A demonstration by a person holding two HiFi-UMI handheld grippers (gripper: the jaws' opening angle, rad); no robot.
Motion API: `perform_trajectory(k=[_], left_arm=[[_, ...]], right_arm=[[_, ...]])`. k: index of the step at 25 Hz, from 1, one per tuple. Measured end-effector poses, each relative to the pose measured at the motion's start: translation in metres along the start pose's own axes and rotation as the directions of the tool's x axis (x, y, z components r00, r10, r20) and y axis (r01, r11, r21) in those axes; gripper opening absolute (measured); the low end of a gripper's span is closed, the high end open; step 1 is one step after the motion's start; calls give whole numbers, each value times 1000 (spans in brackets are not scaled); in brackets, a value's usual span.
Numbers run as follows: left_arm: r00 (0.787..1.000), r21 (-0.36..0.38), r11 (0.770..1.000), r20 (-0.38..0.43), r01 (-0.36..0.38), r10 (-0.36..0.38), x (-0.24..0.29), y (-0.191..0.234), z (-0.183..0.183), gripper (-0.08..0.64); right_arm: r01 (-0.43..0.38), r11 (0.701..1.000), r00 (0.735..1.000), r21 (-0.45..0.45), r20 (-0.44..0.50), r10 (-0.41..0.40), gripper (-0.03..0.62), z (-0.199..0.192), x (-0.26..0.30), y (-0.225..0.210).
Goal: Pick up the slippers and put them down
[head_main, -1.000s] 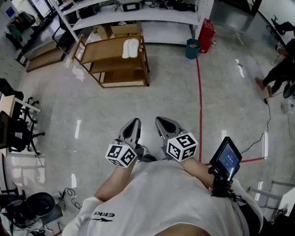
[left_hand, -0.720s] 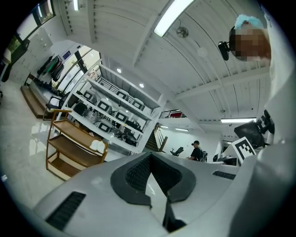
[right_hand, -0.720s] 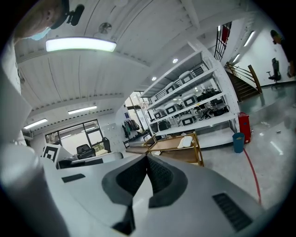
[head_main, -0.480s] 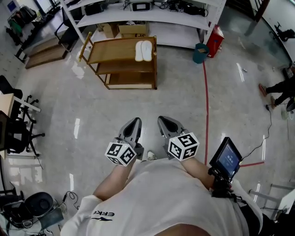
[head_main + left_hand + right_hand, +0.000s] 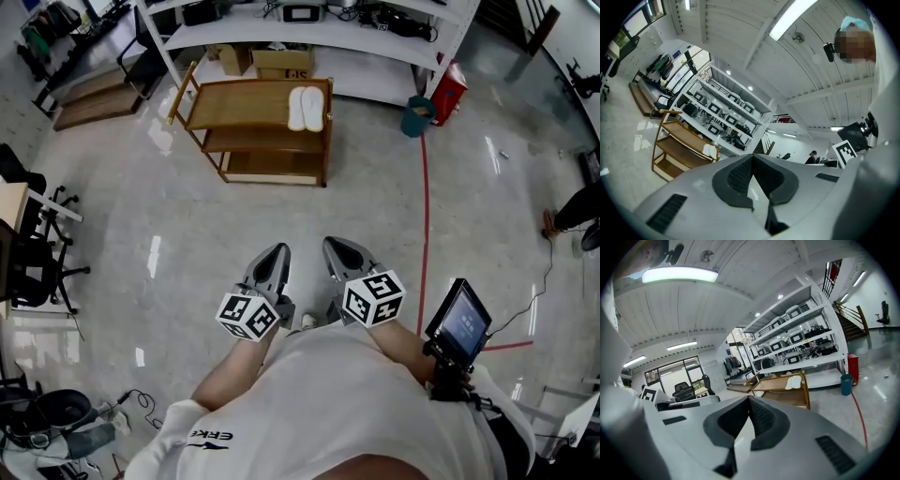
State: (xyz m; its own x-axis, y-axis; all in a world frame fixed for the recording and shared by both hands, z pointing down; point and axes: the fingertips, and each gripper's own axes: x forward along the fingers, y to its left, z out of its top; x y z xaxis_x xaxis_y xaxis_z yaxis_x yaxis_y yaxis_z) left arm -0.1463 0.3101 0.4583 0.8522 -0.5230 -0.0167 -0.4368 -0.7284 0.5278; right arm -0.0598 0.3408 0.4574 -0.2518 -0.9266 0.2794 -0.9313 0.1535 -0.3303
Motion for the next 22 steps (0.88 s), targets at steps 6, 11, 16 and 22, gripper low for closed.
perform_trajectory(k=[6, 11, 16, 22], left_arm=[[999, -1, 999, 1, -38, 38, 28, 27, 8, 3], [998, 7, 998, -7, -65, 65, 77, 43, 20, 3], [997, 25, 997, -9, -79, 79, 146, 57, 29, 4], [995, 41, 994, -6, -101, 101, 199, 67, 39, 3]], right_arm=[[-7, 1000, 1000, 20, -5, 7, 2, 10, 34, -25], [-24, 999, 1000, 38, 1, 24, 2, 36, 66, -62], [-42, 998, 999, 51, 16, 41, 3, 65, 99, -117], [-57, 996, 998, 64, 29, 55, 3, 89, 121, -158]])
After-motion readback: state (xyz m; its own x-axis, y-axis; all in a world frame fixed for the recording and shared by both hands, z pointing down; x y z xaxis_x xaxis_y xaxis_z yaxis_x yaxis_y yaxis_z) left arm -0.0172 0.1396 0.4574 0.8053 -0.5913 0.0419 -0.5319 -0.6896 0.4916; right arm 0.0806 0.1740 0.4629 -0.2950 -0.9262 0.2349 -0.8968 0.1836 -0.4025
